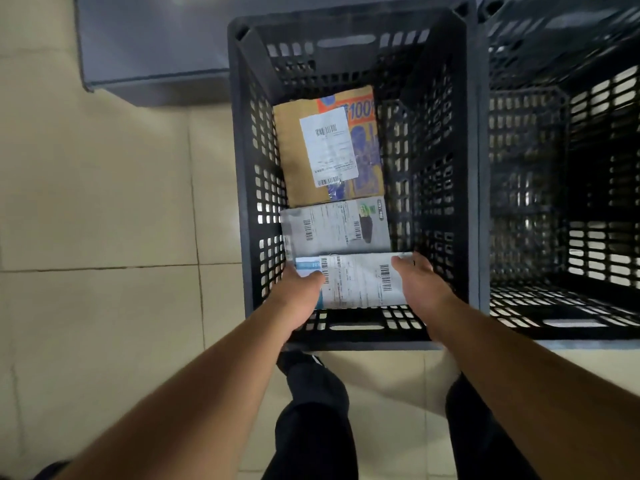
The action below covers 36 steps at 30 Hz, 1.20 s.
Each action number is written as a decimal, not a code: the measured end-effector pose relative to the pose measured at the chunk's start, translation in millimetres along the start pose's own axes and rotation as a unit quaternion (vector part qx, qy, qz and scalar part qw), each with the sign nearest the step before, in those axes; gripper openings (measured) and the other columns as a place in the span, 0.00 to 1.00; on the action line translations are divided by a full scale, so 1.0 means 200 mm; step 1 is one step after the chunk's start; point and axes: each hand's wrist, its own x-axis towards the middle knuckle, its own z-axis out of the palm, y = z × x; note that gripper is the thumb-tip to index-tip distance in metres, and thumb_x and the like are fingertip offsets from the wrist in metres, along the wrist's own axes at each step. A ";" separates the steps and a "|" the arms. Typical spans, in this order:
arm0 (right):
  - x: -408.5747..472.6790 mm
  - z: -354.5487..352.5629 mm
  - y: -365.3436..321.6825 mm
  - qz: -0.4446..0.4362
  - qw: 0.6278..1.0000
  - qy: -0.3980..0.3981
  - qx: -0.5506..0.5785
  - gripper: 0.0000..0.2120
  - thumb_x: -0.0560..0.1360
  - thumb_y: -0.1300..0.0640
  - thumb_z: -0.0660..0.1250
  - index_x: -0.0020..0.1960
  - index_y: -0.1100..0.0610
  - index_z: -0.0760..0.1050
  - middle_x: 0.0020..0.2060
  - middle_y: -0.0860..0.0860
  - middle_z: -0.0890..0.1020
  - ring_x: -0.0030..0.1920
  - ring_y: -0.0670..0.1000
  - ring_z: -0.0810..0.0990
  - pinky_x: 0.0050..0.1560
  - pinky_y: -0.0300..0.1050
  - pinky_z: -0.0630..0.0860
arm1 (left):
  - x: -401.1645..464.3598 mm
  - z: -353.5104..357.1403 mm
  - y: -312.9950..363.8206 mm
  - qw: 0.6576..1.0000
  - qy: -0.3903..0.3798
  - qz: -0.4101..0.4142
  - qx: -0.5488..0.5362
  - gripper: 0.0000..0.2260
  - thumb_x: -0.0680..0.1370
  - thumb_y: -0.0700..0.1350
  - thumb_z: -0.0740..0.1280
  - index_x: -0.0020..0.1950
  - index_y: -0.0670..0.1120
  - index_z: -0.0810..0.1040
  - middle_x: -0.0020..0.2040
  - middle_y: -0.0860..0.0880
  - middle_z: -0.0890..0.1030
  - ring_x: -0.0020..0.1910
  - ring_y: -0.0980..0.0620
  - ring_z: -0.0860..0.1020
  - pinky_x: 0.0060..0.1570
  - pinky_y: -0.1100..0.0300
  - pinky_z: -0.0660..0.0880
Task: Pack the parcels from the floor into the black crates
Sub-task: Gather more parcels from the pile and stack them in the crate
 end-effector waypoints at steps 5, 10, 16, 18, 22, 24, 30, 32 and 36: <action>0.09 0.03 0.04 0.013 1.000 -0.007 -0.003 0.33 0.81 0.43 0.60 0.81 0.51 0.52 0.79 0.53 0.60 0.78 0.57 0.60 0.77 0.57 0.58 | 0.08 0.04 -0.03 0.999 -0.041 -0.013 0.027 0.19 0.77 0.57 0.62 0.66 0.53 0.72 0.47 0.50 0.82 0.37 0.53 0.79 0.32 0.59 0.70; 0.15 0.06 0.07 0.031 1.000 -0.001 -0.004 0.36 0.80 0.43 0.63 0.81 0.51 0.50 0.78 0.56 0.63 0.76 0.59 0.63 0.73 0.57 0.61 | 0.15 0.10 -0.05 0.999 -0.046 -0.017 0.019 0.19 0.78 0.53 0.63 0.68 0.53 0.73 0.51 0.50 0.82 0.43 0.53 0.80 0.36 0.58 0.70; 0.19 0.03 0.11 0.029 0.998 0.057 -0.021 0.34 0.80 0.45 0.63 0.80 0.53 0.53 0.72 0.58 0.70 0.70 0.60 0.71 0.65 0.54 0.68 | 0.18 0.20 -0.06 0.997 -0.022 -0.024 0.067 0.16 0.85 0.52 0.53 0.70 0.50 0.70 0.57 0.46 0.79 0.49 0.48 0.79 0.47 0.52 0.76; 0.20 0.01 0.12 0.028 0.998 0.056 -0.026 0.33 0.80 0.46 0.63 0.80 0.53 0.53 0.72 0.58 0.71 0.69 0.60 0.72 0.61 0.52 0.68 | 0.19 0.22 -0.05 0.995 -0.015 -0.023 0.093 0.16 0.85 0.51 0.53 0.71 0.49 0.70 0.59 0.44 0.78 0.51 0.46 0.78 0.48 0.52 0.75; 0.24 0.02 0.12 0.032 0.997 0.051 -0.041 0.33 0.81 0.46 0.63 0.80 0.51 0.52 0.72 0.58 0.69 0.66 0.61 0.74 0.53 0.47 0.67 | 0.24 0.21 -0.01 0.991 -0.019 -0.027 0.133 0.15 0.85 0.49 0.54 0.69 0.47 0.71 0.54 0.44 0.78 0.47 0.48 0.78 0.39 0.55 0.71; 0.26 0.02 0.11 0.063 0.995 0.027 -0.068 0.32 0.82 0.43 0.60 0.80 0.46 0.50 0.71 0.58 0.68 0.56 0.57 0.77 0.44 0.45 0.72 | 0.25 0.21 0.00 0.989 -0.027 -0.026 0.146 0.15 0.85 0.48 0.54 0.69 0.47 0.71 0.53 0.44 0.79 0.43 0.49 0.77 0.35 0.56 0.69; 0.29 0.04 0.11 0.062 0.998 0.016 -0.029 0.36 0.79 0.48 0.67 0.80 0.54 0.52 0.73 0.60 0.68 0.70 0.61 0.71 0.67 0.53 0.69 | 0.34 0.25 -0.04 0.984 -0.010 -0.037 0.175 0.16 0.83 0.41 0.59 0.71 0.47 0.72 0.56 0.44 0.79 0.52 0.45 0.79 0.49 0.51 0.78; 0.31 0.04 0.12 0.054 0.998 0.014 -0.027 0.36 0.79 0.50 0.68 0.79 0.55 0.53 0.71 0.60 0.71 0.68 0.61 0.73 0.67 0.53 0.70 | 0.36 0.27 -0.06 0.982 0.017 -0.032 0.188 0.14 0.83 0.41 0.60 0.67 0.45 0.74 0.54 0.44 0.80 0.51 0.44 0.80 0.49 0.50 0.79; 0.34 0.08 0.12 0.076 0.995 -0.024 -0.062 0.40 0.78 0.45 0.66 0.81 0.50 0.48 0.74 0.58 0.66 0.60 0.55 0.73 0.59 0.49 0.73 | 0.38 0.24 -0.08 0.976 0.092 -0.027 0.197 0.14 0.82 0.43 0.63 0.68 0.44 0.70 0.52 0.46 0.78 0.51 0.44 0.80 0.43 0.52 0.76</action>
